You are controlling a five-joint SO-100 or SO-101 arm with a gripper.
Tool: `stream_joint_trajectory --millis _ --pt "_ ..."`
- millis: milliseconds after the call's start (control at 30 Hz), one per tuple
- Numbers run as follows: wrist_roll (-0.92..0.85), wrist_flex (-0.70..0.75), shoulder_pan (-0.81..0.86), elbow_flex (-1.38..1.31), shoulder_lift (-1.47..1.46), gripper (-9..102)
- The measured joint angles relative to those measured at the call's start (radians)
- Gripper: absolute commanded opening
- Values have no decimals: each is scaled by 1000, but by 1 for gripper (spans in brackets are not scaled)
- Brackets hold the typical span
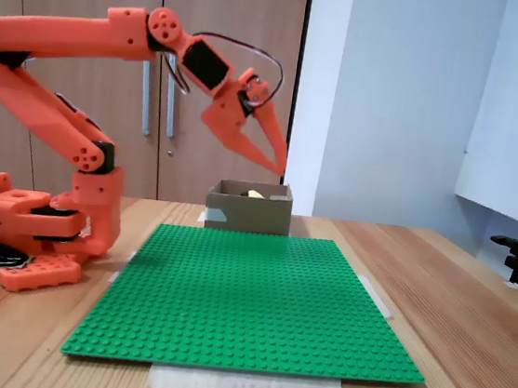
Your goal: Pick the ball and put it in the box.
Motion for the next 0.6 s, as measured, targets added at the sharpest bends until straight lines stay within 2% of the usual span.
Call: stream_joint_trajectory --millis 600 --pt "0 -87 120 291 219 -1"
